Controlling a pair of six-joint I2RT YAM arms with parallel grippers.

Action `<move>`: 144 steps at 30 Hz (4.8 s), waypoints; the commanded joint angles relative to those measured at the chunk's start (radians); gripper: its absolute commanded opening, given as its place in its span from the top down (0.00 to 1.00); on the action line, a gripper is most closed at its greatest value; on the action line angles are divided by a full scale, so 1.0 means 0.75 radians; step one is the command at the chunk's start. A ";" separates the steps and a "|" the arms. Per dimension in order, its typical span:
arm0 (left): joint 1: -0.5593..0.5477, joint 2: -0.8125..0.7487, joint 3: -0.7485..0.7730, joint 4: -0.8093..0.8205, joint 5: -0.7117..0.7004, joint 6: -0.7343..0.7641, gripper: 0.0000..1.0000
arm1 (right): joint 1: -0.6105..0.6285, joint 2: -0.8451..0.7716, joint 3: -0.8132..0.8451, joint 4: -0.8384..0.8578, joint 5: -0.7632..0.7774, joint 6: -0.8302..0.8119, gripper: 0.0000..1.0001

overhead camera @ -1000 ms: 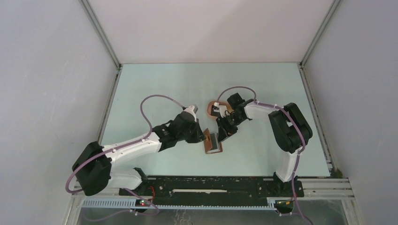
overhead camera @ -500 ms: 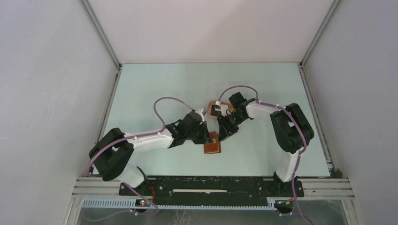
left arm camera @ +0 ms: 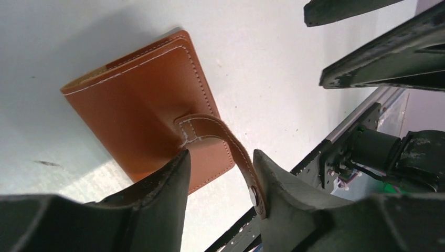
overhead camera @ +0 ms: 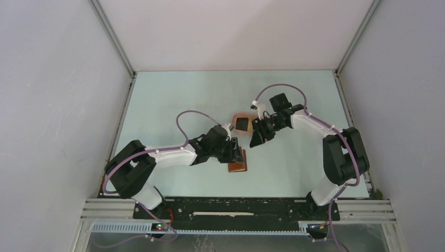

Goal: Put the credit cards into the card holder
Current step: Close the card holder at the center of the board.

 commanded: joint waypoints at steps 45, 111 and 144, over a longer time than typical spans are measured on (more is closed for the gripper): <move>0.009 -0.800 -0.437 -0.002 -0.289 0.189 0.31 | 0.198 -0.218 0.010 0.028 -0.177 -0.186 0.56; 0.113 -0.047 -0.527 0.771 -0.026 -0.234 0.22 | 0.458 0.204 0.145 -0.076 0.502 -0.265 0.70; 0.145 0.299 -0.560 1.324 0.133 -0.319 1.00 | 0.363 0.127 0.159 -0.159 0.198 -0.303 0.67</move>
